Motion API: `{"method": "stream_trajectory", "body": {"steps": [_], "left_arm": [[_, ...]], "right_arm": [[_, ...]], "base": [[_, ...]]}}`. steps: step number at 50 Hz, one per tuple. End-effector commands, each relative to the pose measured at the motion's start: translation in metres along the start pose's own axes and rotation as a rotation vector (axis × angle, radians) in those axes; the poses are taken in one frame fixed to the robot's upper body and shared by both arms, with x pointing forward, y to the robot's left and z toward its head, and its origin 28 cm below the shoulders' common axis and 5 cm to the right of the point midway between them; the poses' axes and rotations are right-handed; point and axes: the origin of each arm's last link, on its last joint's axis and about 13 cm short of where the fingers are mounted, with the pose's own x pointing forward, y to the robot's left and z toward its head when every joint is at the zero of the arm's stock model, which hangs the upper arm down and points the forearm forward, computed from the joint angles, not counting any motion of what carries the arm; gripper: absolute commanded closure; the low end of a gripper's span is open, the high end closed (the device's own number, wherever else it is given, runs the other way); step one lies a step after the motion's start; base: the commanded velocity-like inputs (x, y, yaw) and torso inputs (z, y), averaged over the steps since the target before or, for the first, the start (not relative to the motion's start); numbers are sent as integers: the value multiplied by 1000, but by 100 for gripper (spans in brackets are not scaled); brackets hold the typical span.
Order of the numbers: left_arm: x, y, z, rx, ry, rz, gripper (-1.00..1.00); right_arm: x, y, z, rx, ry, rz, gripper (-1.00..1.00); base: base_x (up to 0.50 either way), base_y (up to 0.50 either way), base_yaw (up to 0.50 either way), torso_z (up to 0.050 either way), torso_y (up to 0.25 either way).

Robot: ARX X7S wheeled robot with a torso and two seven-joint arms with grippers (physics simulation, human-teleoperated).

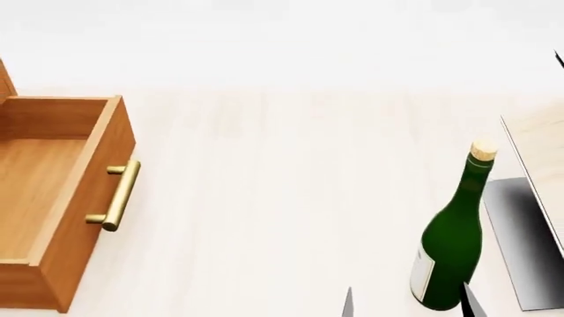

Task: Put the bowl on top of the cabinet.

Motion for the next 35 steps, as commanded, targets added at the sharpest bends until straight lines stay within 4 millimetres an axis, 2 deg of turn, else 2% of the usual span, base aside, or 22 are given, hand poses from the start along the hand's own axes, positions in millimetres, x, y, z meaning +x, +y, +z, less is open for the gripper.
{"method": "stream_trajectory", "body": {"steps": [1, 8, 9, 13, 15, 21, 28, 35], "left_arm": [[2, 36, -6, -153, 13, 123, 100], [-3, 55, -21, -146, 52, 188, 100], [-2, 60, -25, -231, 68, 216, 100], [-2, 72, -37, -276, 105, 312, 100], [-4, 75, -41, -270, 106, 307, 100], [-6, 92, -59, -320, 235, 397, 100], [-15, 115, -66, -395, 293, 482, 100], [-17, 123, -75, -388, 305, 507, 100]], "right_arm": [[1, -2, 1, -15, -19, -1, -100], [1, -2, 0, -16, -18, -3, -100], [1, -2, 0, -16, -16, -3, -100], [2, -2, 0, -16, -17, -5, -100], [2, -2, 0, -15, -16, -7, -100], [2, -2, 0, -15, -14, -7, -100], [3, -2, -1, -17, -9, -6, -100], [3, -1, -2, -23, -8, -6, -100]], "base": [[0, 0, 0, -14, 238], [0, 0, 0, 0, 0], [0, 0, 0, 0, 0], [0, 0, 0, 0, 0], [0, 0, 0, 0, 0], [0, 0, 0, 0, 0], [0, 0, 0, 0, 0], [0, 0, 0, 0, 0]]}}
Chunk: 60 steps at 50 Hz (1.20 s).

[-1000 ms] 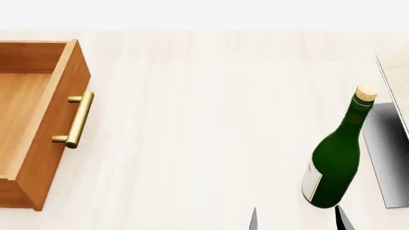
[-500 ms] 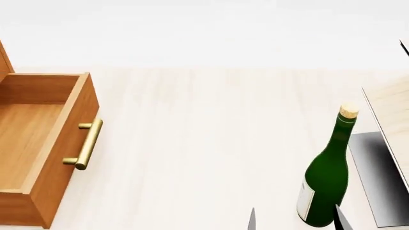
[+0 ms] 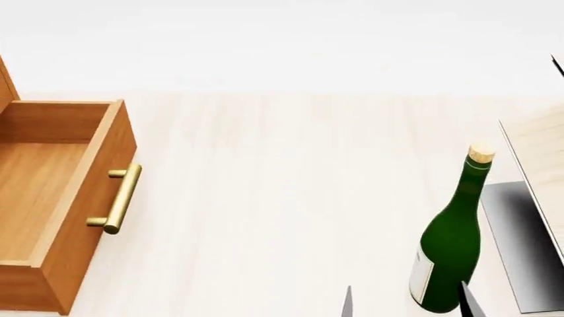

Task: Put the bowl on top of the cabinet.

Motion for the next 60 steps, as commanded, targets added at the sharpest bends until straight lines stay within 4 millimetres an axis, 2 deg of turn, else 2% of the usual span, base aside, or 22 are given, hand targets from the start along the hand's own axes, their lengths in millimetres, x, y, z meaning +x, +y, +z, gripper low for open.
{"method": "stream_trajectory", "body": {"steps": [1, 10, 17, 25, 32, 39, 48, 54, 60], "left_arm": [[8, 22, -9, -67, 69, 65, 100], [14, 17, -9, -145, 174, 38, 100], [19, -2, -13, -174, 253, -115, 100], [23, -10, -9, -254, 309, -217, 100], [26, -7, -6, -305, 312, -176, 100], [30, 2, -12, -333, 314, -91, 100], [23, 16, -1, -407, 277, 6, 100], [24, 17, -4, -395, 285, 13, 100], [32, 16, -18, -366, 317, 21, 100]], "right_arm": [[1, -1, 1, -20, -21, -4, -100], [1, -2, 1, -22, -21, -4, -100], [1, -2, 0, -25, -21, -3, -100], [1, -2, 1, -27, -22, -5, -100], [1, -2, 1, -29, -23, -6, -100], [1, -2, 1, -31, -24, -8, -100], [1, -3, 1, -30, -23, -10, -100], [1, -3, 1, -30, -23, -8, -100], [1, -2, 1, -31, -22, -5, -100]], "base": [[0, 0, 0, 0, 0], [0, 0, 0, 0, 0], [0, 0, 0, 0, 0], [0, 0, 0, 0, 0], [0, 0, 0, 0, 0], [0, 0, 0, 0, 0], [0, 0, 0, 0, 2], [0, 0, 0, 0, 0], [0, 0, 0, 0, 0]]}}
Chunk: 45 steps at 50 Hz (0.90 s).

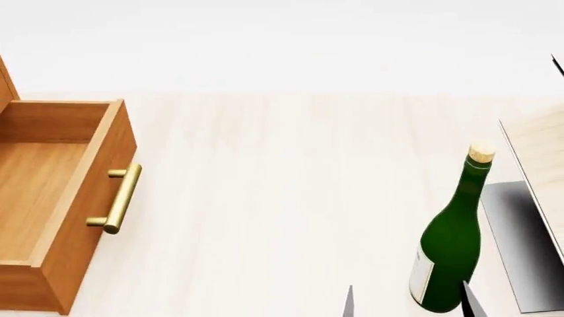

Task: Put the bowl on top of the cabinet.

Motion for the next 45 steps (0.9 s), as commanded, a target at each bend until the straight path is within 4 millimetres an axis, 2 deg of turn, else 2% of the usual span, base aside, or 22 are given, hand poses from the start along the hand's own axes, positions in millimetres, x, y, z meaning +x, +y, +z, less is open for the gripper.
{"method": "stream_trajectory", "body": {"steps": [1, 5, 6, 14, 31, 45], "left_arm": [[11, 2, -10, -21, 24, -8, 100], [21, 4, -19, 9, 48, -1, 100], [23, 5, -21, 16, 51, -1, -100], [29, 4, -29, 38, 52, -17, -100], [26, 0, -29, 74, 37, 7, -100], [12, -6, -40, 118, -27, 43, -100]], "right_arm": [[1, -2, 1, -14, -23, -1, -100], [1, -1, 1, -15, -24, 0, -100], [1, -1, 1, -15, -22, 1, -100], [1, -1, 0, -18, -21, 2, -100], [0, -1, 1, -18, -22, 3, -100], [0, 0, 0, -20, -21, 10, -100]], "base": [[0, 0, 0, 0, 0], [0, 0, 0, 0, 0], [0, 0, 0, 0, 0], [0, 0, 0, 0, 0], [0, 0, 0, 0, 0], [0, 0, 0, 0, 0]]}}
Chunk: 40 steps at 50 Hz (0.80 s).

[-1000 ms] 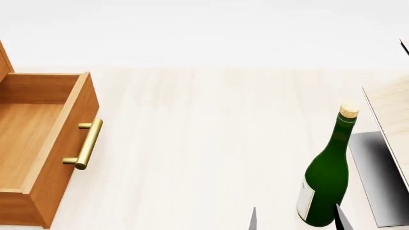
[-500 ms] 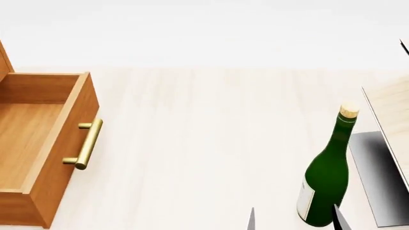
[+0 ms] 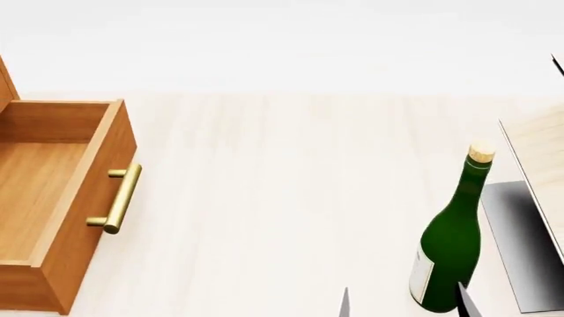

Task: Put the bowl on top of the cabinet.

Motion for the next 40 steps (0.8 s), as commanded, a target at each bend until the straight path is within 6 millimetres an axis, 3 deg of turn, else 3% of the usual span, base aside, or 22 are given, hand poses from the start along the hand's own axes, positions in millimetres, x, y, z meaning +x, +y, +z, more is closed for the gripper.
{"method": "stream_trajectory", "body": {"steps": [1, 10, 19, 23, 27, 29, 32, 40], "left_arm": [[-10, -8, -13, 27, -39, -11, -100], [-38, -9, -37, 70, -105, -103, -100], [-92, -4, -56, 150, -268, -263, -100], [-110, 8, -75, 190, -378, -277, -100], [-110, 15, -89, 213, -390, -293, -100], [-120, 31, -105, 190, -456, -304, -100], [-126, 39, -115, 199, -492, -304, -100], [-147, 71, -166, 261, -708, -308, -100]], "right_arm": [[1, -2, 1, -14, -24, 2, -100], [1, -2, 2, -13, -27, -2, -100], [0, -3, 3, -11, -31, -7, -100], [0, -4, 4, -9, -37, -12, -100], [0, -5, 6, -8, -41, -18, -100], [0, -7, 7, -8, -51, -33, -100], [0, -8, 8, -8, -57, -43, -100], [0, -16, 17, -14, -109, -119, -100]], "base": [[0, 0, 0, 0, 0], [0, 0, 0, 0, 0], [0, 0, 0, 0, 0], [0, 0, 0, 0, 0], [0, 0, 0, 0, 0], [0, 0, 0, 0, 0], [0, 0, 0, 0, 0], [0, 0, 0, 0, 0]]}}
